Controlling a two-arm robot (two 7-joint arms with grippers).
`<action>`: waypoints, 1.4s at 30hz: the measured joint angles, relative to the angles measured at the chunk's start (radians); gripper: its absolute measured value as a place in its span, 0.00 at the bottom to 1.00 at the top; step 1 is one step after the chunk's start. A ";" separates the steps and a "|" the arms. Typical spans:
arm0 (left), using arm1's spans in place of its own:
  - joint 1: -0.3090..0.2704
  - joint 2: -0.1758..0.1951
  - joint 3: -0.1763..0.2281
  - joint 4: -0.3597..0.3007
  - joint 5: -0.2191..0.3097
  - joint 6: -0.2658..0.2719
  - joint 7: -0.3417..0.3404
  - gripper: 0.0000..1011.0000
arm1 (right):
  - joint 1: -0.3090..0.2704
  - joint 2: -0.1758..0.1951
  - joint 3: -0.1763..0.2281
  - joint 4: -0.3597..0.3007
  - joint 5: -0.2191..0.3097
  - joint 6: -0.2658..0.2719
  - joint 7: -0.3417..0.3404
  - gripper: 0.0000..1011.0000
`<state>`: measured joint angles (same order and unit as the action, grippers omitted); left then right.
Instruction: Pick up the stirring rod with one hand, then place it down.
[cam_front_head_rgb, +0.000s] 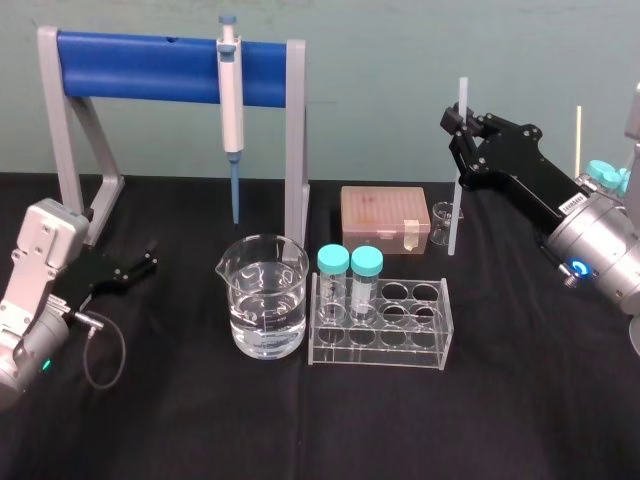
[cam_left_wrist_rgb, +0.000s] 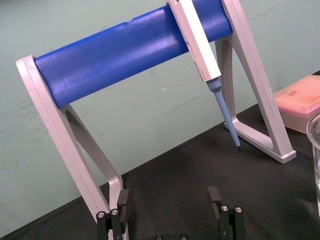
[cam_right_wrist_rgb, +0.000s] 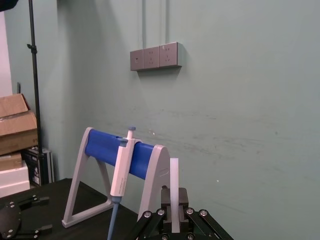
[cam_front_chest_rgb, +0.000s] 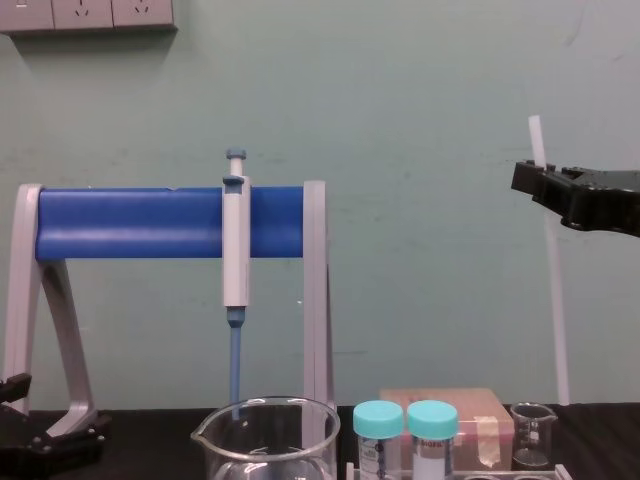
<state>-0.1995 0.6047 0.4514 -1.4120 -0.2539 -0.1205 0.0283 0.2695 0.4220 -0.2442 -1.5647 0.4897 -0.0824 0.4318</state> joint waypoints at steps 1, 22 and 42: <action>0.000 0.000 0.000 0.000 0.000 0.000 0.000 0.99 | 0.000 0.000 0.000 0.001 0.000 0.000 0.000 0.08; 0.000 0.000 0.000 0.000 0.000 0.000 0.000 0.99 | 0.001 0.001 -0.009 0.017 0.000 -0.011 0.011 0.08; 0.000 0.000 0.000 0.000 0.000 0.000 0.000 0.99 | -0.021 -0.033 -0.039 0.119 0.020 -0.113 0.082 0.08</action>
<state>-0.1995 0.6047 0.4514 -1.4120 -0.2539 -0.1205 0.0283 0.2481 0.3893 -0.2831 -1.4458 0.5096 -0.1953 0.5139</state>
